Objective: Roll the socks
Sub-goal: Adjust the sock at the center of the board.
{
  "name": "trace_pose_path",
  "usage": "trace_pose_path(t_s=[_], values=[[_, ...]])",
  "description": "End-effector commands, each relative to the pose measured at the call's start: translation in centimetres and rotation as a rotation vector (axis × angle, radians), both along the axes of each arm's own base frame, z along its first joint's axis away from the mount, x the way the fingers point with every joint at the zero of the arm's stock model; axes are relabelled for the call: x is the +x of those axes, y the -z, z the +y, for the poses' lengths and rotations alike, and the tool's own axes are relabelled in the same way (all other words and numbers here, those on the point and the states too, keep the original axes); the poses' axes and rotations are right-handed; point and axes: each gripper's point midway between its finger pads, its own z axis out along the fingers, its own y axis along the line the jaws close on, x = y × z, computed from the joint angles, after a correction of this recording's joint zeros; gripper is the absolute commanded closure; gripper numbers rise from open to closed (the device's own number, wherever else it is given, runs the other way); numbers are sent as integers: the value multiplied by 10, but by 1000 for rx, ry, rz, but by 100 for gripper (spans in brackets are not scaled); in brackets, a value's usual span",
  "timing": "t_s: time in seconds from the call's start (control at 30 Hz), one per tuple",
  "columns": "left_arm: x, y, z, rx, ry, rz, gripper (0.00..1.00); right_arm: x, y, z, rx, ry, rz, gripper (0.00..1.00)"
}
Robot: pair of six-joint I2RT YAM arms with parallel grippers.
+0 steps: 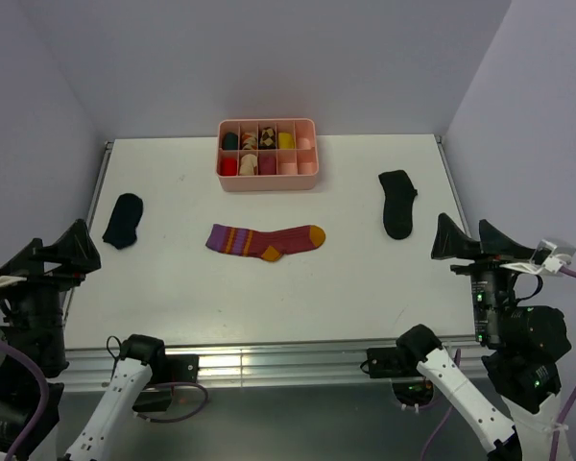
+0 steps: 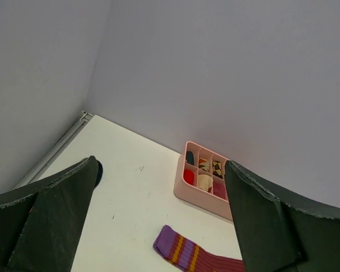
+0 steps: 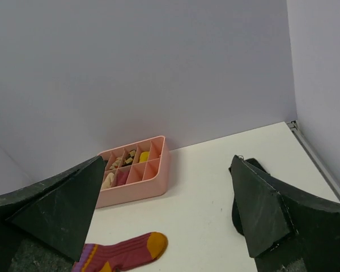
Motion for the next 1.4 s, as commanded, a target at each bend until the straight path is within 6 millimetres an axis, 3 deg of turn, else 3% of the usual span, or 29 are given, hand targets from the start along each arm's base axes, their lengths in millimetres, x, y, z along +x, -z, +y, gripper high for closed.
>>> trace_pose_path(t_s=[0.0, 0.1, 0.27, 0.5, 0.53, 0.6, 0.63, 0.67, 0.73, 0.77, 0.8, 0.87, 0.9, 1.03, 1.2, 1.37], values=[[10, 8, -10, 9, 43, 34, 0, 4, 5, 8, 12, -32, 12, 0], [20, 16, -15, 13, 59, 65, 0, 15, 16, 23, 3, -78, 60, 0], [49, 44, -35, 23, 133, 170, 1, 40, 48, 71, -4, -245, 186, 0], [92, 89, -64, 37, 239, 304, 1, 87, 141, 161, -16, -514, 536, 0], [100, 104, -68, 40, 251, 338, 1, 91, 151, 170, 2, -539, 573, 0], [110, 111, -77, 44, 288, 339, 0, 103, 183, 190, 11, -579, 663, 0], [117, 126, -80, 48, 297, 371, 1, 106, 192, 197, 33, -586, 692, 1], [122, 127, -82, 44, 304, 359, 1, 112, 211, 205, 26, -584, 746, 7], [131, 148, -87, 50, 319, 394, 1, 121, 223, 216, 38, -574, 774, 9], [135, 149, -88, 50, 317, 380, 0, 123, 241, 226, 21, -576, 827, 11], [138, 153, -90, 50, 325, 379, 1, 126, 242, 234, 31, -583, 831, 12], [144, 174, -91, 49, 323, 411, 1, 133, 267, 243, 13, -544, 887, 20], [147, 183, -92, 47, 326, 412, 0, 139, 269, 247, 30, -535, 884, 21], [151, 197, -97, 57, 351, 388, 0, 153, 303, 260, 29, -508, 953, 32], [148, 201, -97, 72, 358, 334, 1, 182, 326, 266, -17, -453, 934, 45], [144, 201, -92, 87, 332, 325, 0, 203, 353, 258, -98, -454, 983, 46]])
